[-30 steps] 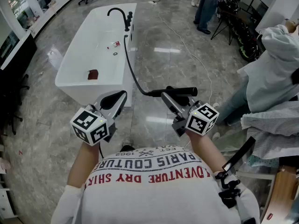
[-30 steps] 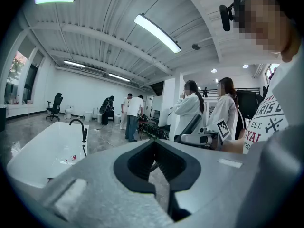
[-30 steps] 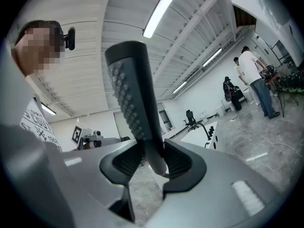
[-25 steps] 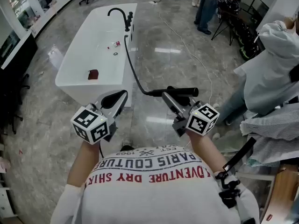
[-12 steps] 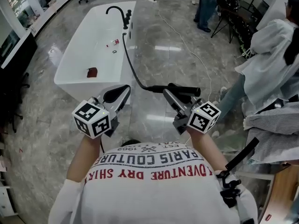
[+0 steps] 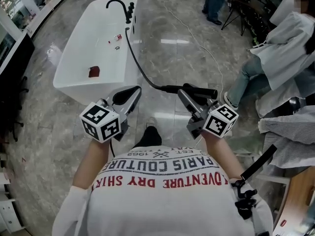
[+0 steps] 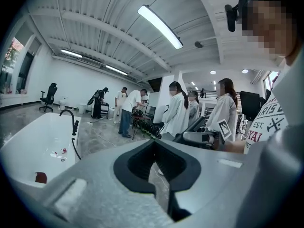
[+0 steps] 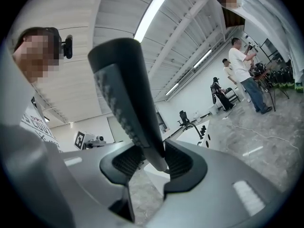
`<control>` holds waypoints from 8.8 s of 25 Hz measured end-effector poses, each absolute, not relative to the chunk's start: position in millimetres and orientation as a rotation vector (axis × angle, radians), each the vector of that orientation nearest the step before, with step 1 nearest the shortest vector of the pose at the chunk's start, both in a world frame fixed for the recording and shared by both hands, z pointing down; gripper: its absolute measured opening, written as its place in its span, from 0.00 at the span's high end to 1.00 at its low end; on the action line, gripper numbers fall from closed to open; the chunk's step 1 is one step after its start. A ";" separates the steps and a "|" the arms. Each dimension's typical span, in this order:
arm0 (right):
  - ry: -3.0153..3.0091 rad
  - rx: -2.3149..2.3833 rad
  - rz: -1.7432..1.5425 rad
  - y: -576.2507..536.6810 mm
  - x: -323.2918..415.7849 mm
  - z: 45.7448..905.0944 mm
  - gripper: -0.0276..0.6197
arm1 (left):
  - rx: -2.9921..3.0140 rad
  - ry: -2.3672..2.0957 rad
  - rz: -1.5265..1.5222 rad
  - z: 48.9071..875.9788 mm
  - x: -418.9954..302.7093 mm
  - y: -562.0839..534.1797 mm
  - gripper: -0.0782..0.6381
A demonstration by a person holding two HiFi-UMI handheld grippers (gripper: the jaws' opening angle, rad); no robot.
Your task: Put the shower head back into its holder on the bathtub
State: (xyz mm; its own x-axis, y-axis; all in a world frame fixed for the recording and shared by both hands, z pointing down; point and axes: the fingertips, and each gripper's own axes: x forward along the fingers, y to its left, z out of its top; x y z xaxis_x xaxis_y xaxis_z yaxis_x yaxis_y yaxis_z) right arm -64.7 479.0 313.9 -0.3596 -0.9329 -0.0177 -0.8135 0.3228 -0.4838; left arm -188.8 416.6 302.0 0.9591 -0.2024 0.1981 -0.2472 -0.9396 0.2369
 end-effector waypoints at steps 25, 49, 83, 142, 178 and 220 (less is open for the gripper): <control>2.316 -1.584 -0.584 204.8 30.7 300.1 0.74 | 2.736 -0.260 0.313 359.6 -103.5 130.3 0.89; 2.361 -1.488 -0.481 41.7 91.8 266.1 0.74 | 2.817 -0.236 0.421 424.0 -51.1 11.4 0.89; 2.395 -1.281 -0.615 -81.0 212.5 258.2 0.74 | 2.871 0.045 1.103 675.8 164.1 -28.9 0.61; 2.582 -1.450 -0.685 -114.3 206.7 324.4 0.75 | 2.850 -1.021 0.754 389.5 -61.9 -214.9 0.80; 2.566 -1.221 -0.579 -191.9 250.1 270.8 0.74 | 3.092 -1.295 0.644 226.8 23.8 -354.7 0.80; 2.467 -1.284 -0.585 -218.6 276.6 258.9 0.74 | 3.072 -0.737 0.059 190.0 105.4 -352.1 0.80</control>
State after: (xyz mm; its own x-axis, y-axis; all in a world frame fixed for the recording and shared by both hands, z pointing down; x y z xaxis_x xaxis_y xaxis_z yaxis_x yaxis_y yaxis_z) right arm 276.6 -218.6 258.9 -0.5562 -0.8278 -0.0741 -0.7063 0.5178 -0.4828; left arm 105.4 -352.1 190.0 0.8906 -0.4537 0.0318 -0.4530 -0.8911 -0.0266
